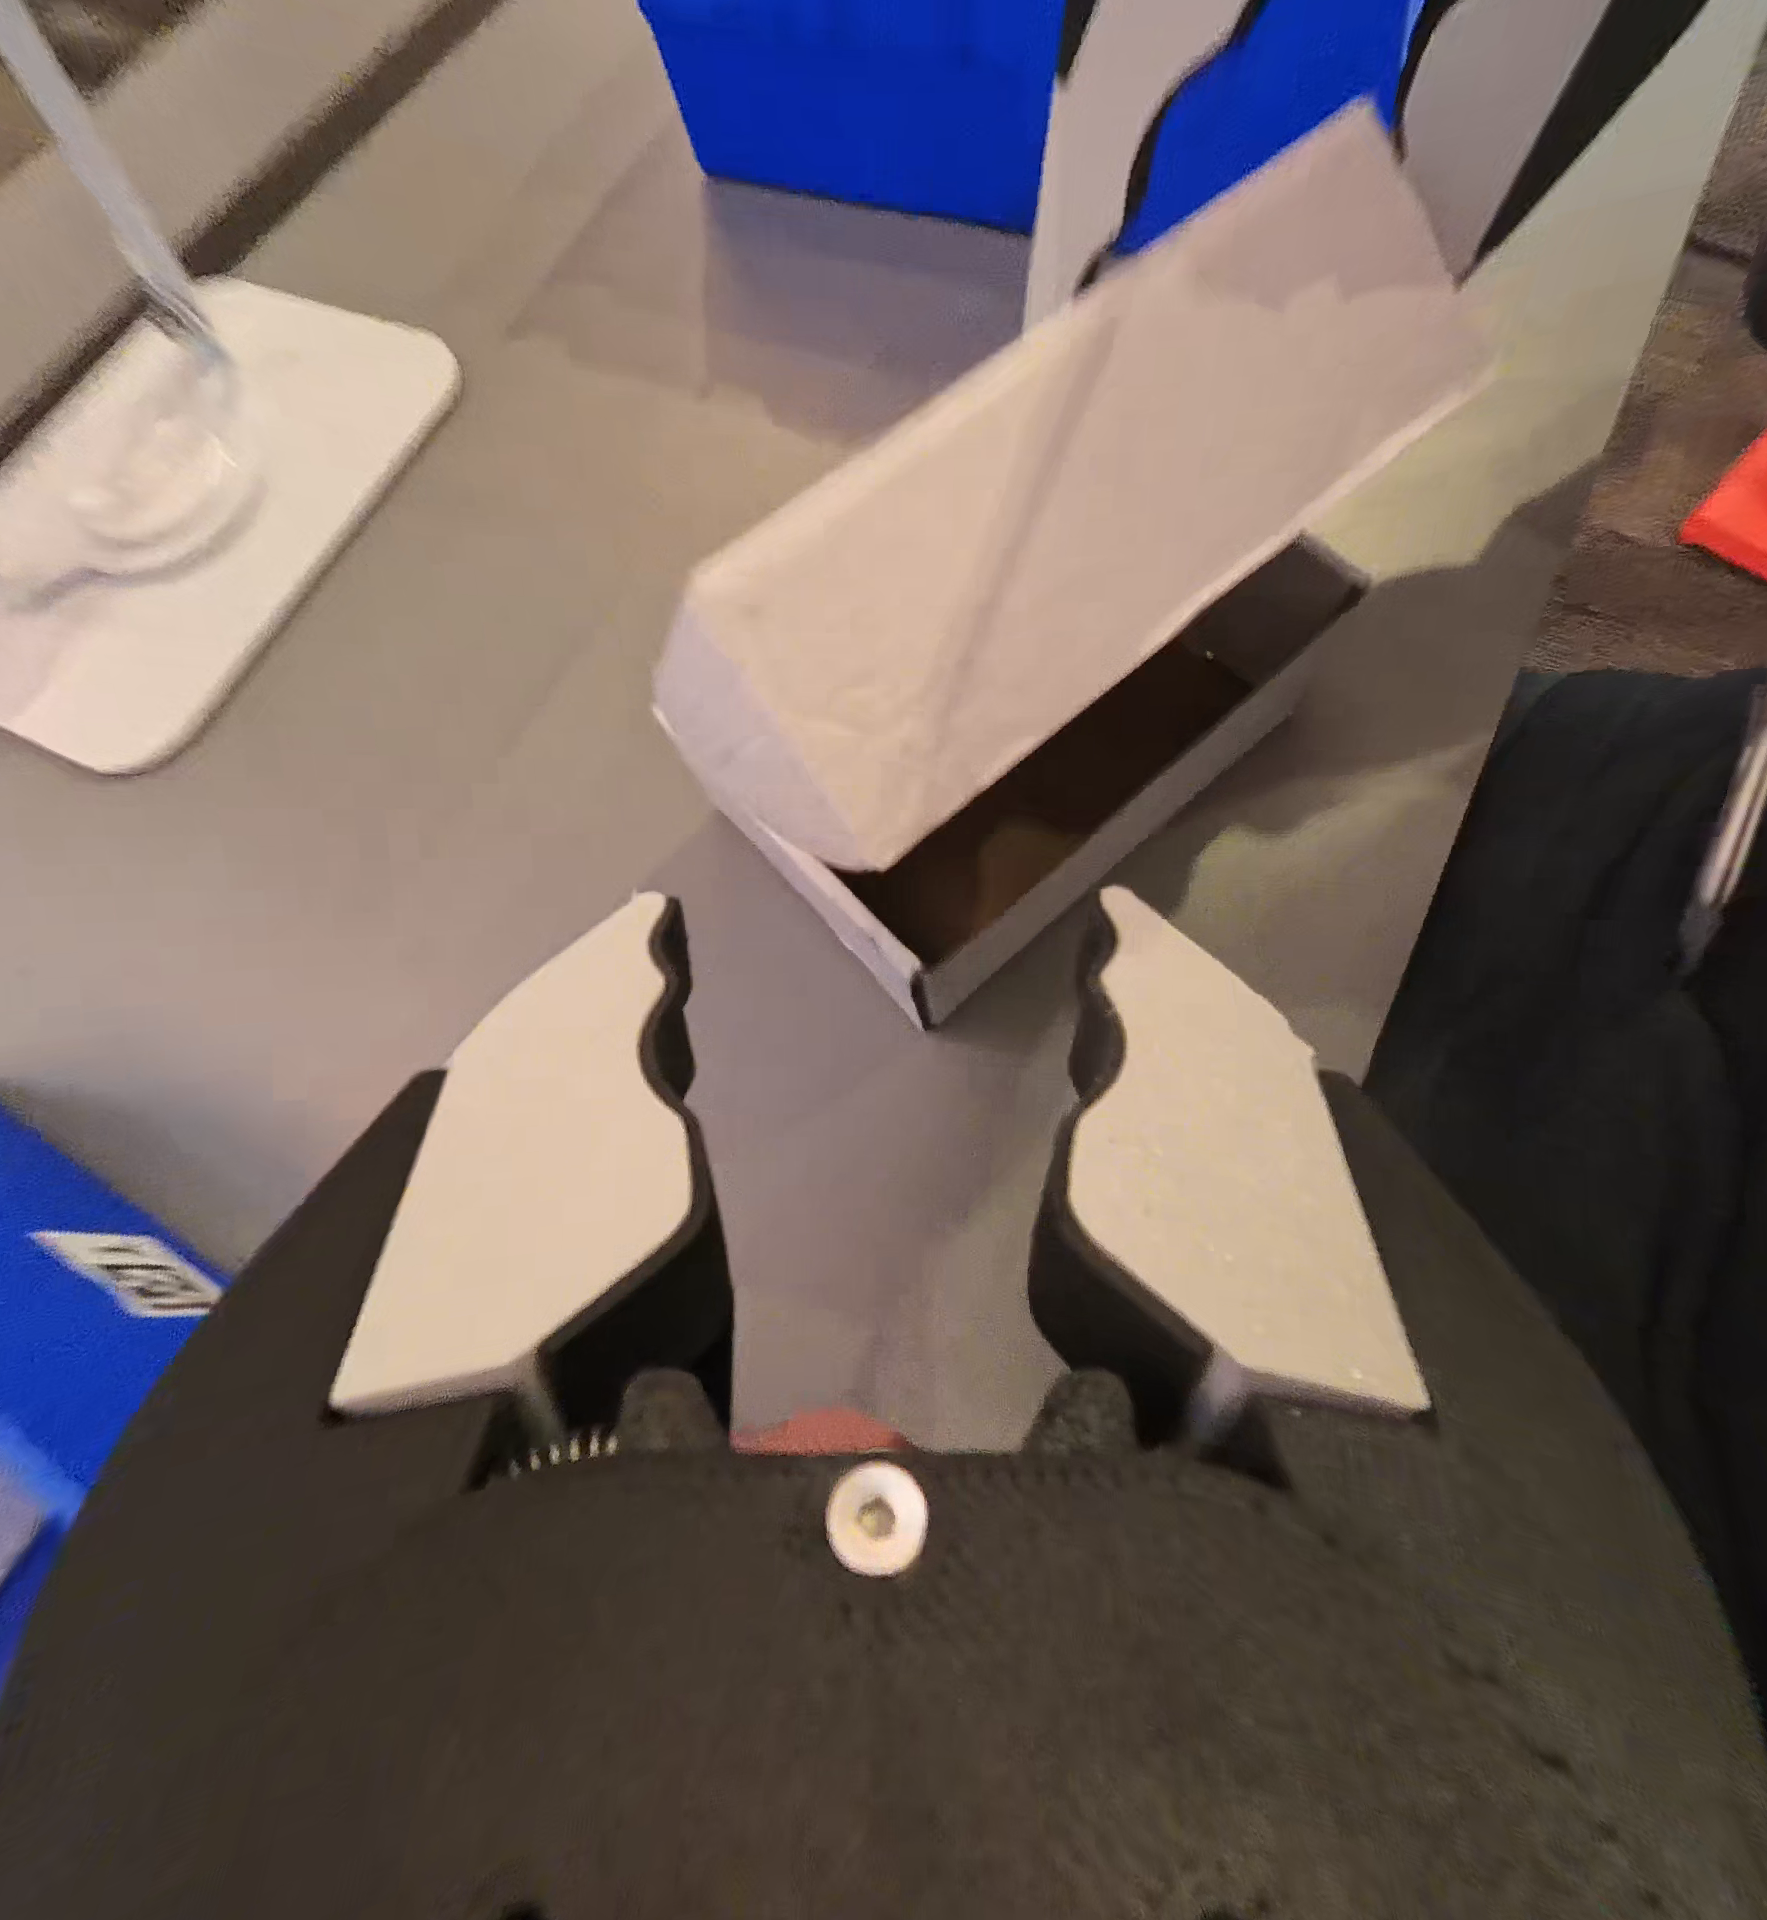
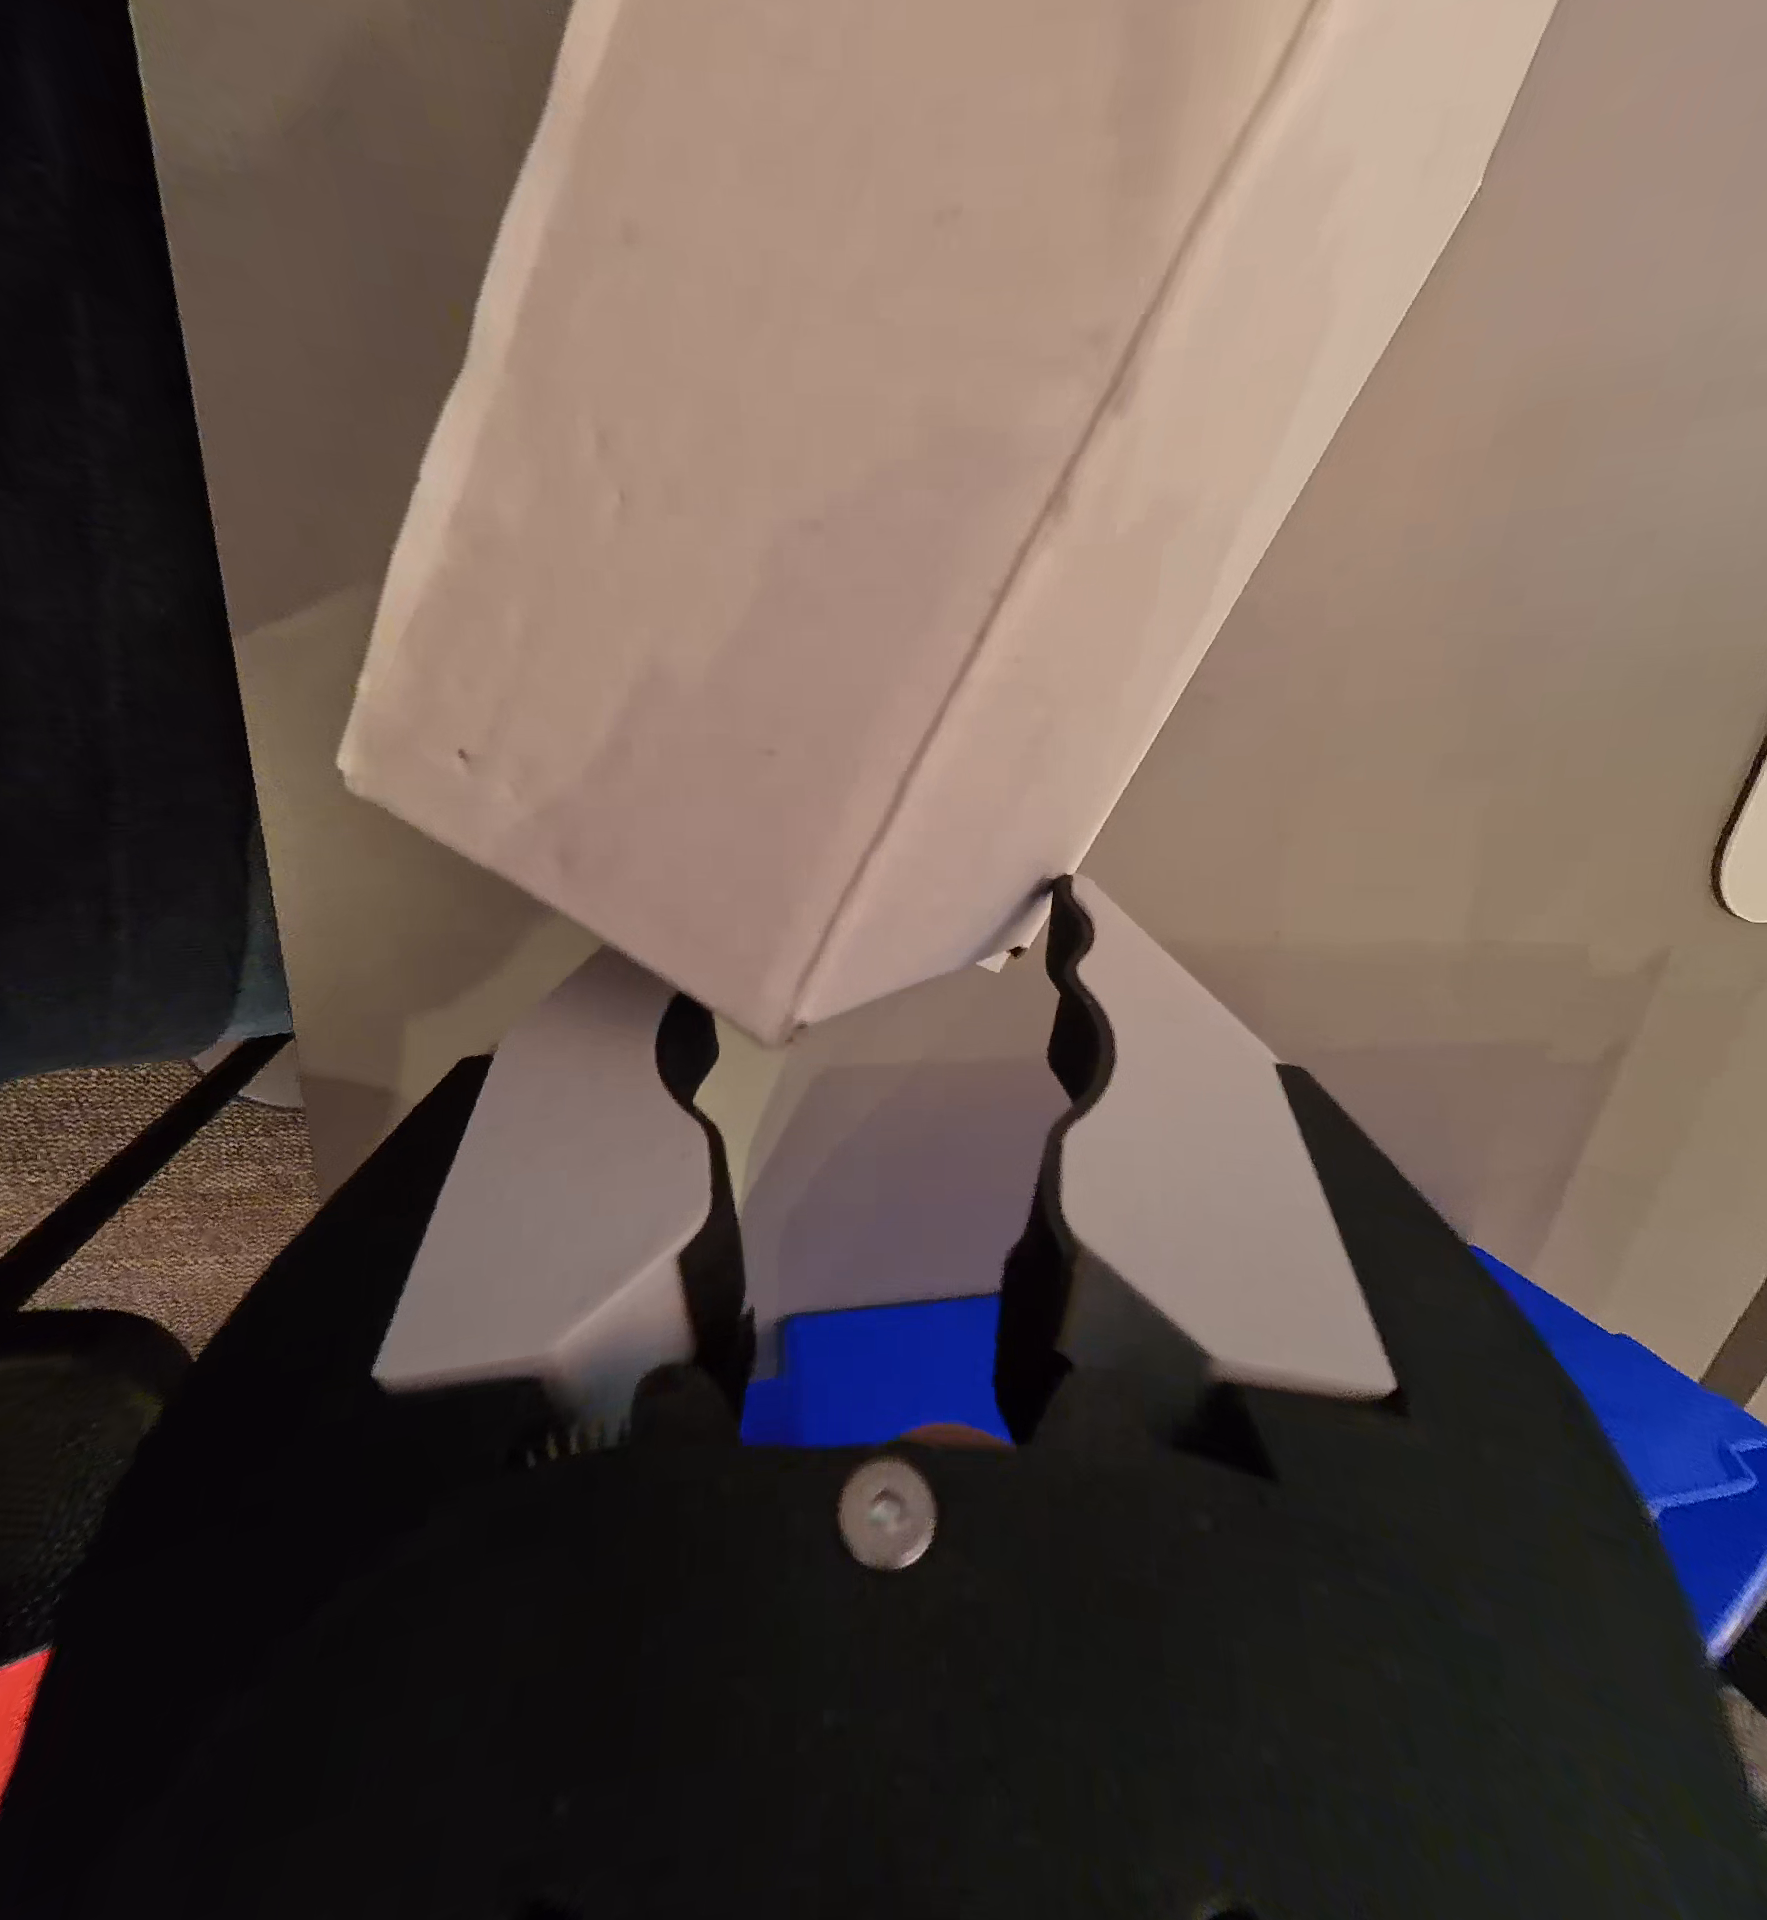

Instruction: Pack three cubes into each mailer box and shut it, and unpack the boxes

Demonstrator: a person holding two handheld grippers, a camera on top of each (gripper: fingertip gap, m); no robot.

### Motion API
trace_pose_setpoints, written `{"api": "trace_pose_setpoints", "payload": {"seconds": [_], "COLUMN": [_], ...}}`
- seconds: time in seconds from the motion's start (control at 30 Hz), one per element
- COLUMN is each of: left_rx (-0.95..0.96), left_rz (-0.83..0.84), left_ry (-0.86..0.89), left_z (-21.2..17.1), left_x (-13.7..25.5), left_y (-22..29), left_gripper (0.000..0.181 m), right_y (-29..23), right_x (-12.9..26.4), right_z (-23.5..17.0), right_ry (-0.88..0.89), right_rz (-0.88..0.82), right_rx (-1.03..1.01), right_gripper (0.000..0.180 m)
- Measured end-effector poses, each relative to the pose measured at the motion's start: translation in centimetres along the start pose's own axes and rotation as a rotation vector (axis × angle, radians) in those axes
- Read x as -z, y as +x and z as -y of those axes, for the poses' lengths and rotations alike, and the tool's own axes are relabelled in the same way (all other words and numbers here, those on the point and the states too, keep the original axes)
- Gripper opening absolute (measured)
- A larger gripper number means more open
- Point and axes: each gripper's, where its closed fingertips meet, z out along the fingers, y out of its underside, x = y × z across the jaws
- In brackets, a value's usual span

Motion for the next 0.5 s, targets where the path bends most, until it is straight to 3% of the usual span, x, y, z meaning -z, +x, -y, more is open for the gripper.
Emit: {"api": "trace_pose_setpoints", "payload": {"seconds": [0.03,0.13,0.27,0.33,0.4,0.5], "left_rx": [-0.035,-0.219,-0.557,-0.629,-0.686,-0.688], "left_rz": [0.020,0.066,0.189,0.254,0.306,0.237], "left_ry": [0.023,0.027,-0.156,-0.200,-0.231,-0.292], "left_z": [1.2,4.2,3.6,3.1,2.7,1.3], "left_x": [0.6,0.3,-3.2,-4.2,-4.4,-4.4], "left_y": [-0.1,1.0,1.7,1.2,0.7,1.6], "left_gripper": [0.071,0.075,0.085,0.072,0.070,0.070], "right_y": [0.0,0.1,0.2,0.2,0.2,0.1], "right_x": [0.0,-0.1,-0.2,-0.3,-0.3,-0.3], "right_z": [0.0,0.0,0.0,0.0,-0.1,-0.2], "right_ry": [-0.006,-0.015,-0.011,-0.017,-0.020,-0.006], "right_rz": [-0.006,-0.013,-0.014,-0.022,-0.024,-0.011], "right_rx": [0.008,0.013,0.010,0.019,0.024,0.012], "right_gripper": [0.062,0.061,0.060,0.060,0.059,0.058]}}
